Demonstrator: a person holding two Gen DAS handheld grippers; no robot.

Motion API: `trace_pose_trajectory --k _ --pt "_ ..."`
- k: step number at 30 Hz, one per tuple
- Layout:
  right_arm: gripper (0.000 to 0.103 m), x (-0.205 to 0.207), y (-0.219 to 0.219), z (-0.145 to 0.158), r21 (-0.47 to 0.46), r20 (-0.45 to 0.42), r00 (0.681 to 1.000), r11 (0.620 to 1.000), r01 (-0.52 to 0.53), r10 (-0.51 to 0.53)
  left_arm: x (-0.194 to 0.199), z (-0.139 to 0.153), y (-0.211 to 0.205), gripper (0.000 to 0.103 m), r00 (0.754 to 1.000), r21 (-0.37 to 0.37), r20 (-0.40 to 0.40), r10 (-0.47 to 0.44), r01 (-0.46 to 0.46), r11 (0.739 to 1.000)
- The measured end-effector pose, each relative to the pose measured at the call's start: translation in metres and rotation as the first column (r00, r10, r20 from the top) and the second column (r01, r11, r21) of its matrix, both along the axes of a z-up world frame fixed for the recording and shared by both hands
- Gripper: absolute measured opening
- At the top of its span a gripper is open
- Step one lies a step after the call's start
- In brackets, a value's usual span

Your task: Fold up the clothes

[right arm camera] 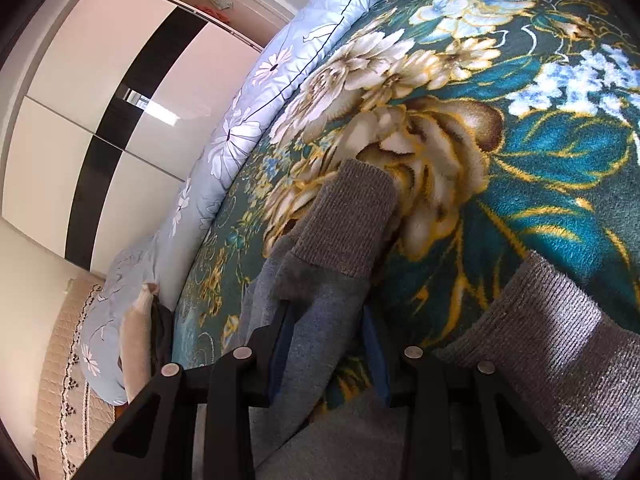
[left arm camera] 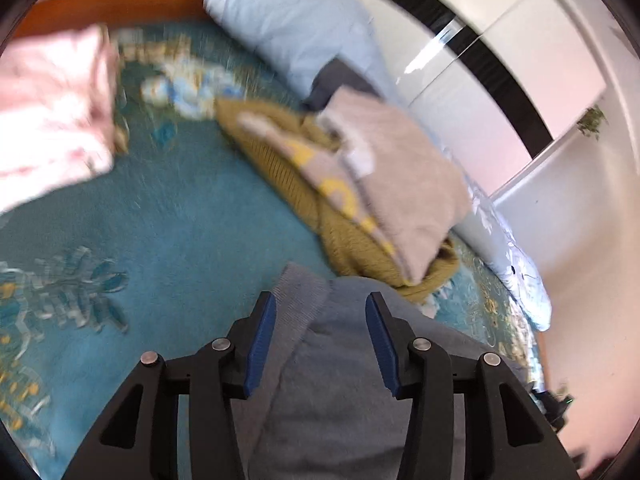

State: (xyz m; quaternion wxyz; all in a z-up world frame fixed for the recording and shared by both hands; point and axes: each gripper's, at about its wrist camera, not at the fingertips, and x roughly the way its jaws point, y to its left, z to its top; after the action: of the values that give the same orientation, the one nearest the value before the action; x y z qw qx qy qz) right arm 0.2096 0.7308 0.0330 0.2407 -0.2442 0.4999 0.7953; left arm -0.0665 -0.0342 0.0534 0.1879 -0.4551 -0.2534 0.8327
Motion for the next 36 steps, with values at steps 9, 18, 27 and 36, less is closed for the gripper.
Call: trace_pose_trajectory --k 9,18,27,36 --pt "0.038 -0.002 -0.002 -0.001 0.008 0.011 1.000 1.000 -0.001 0.001 -0.040 -0.054 -0.020 0.048 0.990 0.323 0.124 -0.060 0.017 0.946" --pt "0.037 0.008 -0.006 0.003 -0.011 -0.008 0.999 0.999 0.037 -0.037 -0.051 -0.055 0.015 0.043 0.983 0.200 0.123 -0.134 0.108 0.974" --pt "0.001 0.008 -0.011 0.005 0.004 0.025 0.999 1.000 0.028 -0.028 -0.044 -0.026 0.025 0.006 0.998 0.144 -0.023 -0.053 0.056 0.988" --pt "0.005 0.015 -0.021 0.027 0.135 0.031 0.998 0.990 0.042 -0.047 -0.039 -0.050 0.014 0.006 0.997 0.170 0.066 0.030 -0.041 0.985"
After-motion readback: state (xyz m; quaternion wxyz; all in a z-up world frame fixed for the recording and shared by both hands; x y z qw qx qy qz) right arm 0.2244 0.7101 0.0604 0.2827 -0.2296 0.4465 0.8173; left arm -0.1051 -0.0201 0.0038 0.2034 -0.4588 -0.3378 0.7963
